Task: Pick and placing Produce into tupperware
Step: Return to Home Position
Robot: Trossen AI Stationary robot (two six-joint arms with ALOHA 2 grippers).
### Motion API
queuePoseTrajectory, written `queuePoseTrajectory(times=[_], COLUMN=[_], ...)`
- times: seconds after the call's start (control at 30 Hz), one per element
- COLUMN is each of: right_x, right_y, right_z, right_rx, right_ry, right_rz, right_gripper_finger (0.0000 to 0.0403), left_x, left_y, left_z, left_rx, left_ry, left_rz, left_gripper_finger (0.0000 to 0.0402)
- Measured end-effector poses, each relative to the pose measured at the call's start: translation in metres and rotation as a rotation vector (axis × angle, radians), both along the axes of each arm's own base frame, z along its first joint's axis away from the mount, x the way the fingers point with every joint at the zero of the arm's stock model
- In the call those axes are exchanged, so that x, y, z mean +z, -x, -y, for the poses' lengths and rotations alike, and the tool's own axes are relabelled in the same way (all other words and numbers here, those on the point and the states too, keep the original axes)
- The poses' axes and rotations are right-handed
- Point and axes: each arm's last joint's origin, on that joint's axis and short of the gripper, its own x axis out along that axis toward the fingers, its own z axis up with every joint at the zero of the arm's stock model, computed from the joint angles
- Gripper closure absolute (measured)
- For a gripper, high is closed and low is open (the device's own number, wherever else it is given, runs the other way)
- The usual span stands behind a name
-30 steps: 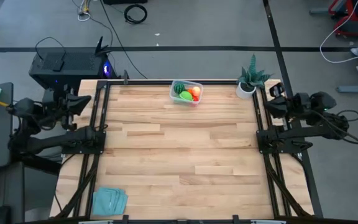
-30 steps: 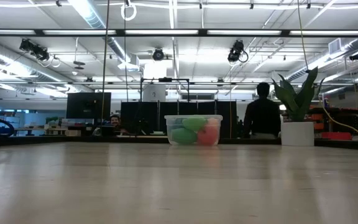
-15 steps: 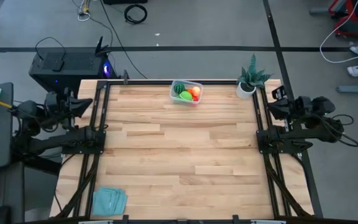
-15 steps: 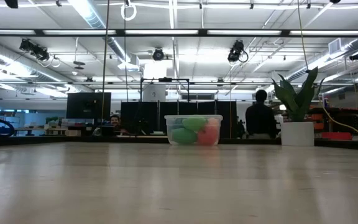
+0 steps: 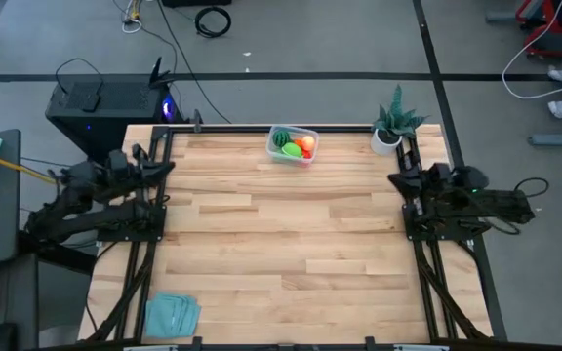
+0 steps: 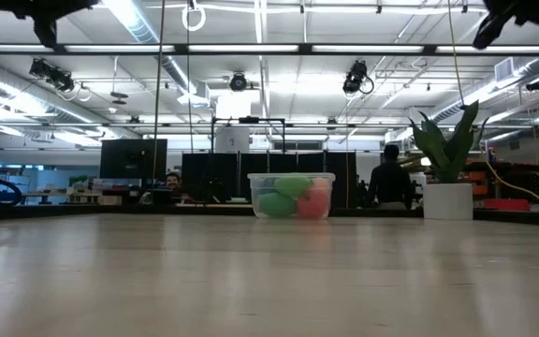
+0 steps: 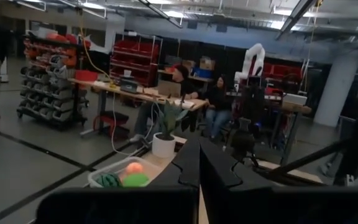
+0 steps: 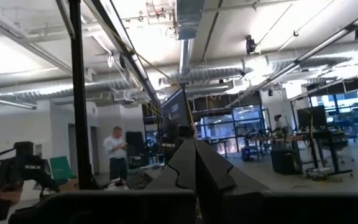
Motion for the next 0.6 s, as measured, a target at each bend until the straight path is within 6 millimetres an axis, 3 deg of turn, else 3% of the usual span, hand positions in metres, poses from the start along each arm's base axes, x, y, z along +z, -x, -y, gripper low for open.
queuePoseTrajectory(times=[0.23, 0.6], right_x=[-0.046, -0.059], right_y=[-0.016, -0.023], right_z=[0.0, 0.0], right_rx=[0.007, 0.031], right_ry=[-0.013, -0.065], right_rz=[0.08, -0.064], right_gripper_finger=[0.0397, 0.0397], left_x=[-0.025, -0.08], left_y=[-0.022, -0.047], left_z=[-0.005, -0.011], left_rx=[-0.003, -0.005], left_ry=[0.013, 0.067], left_rz=[0.034, -0.104], left_gripper_finger=[0.0396, 0.0397])
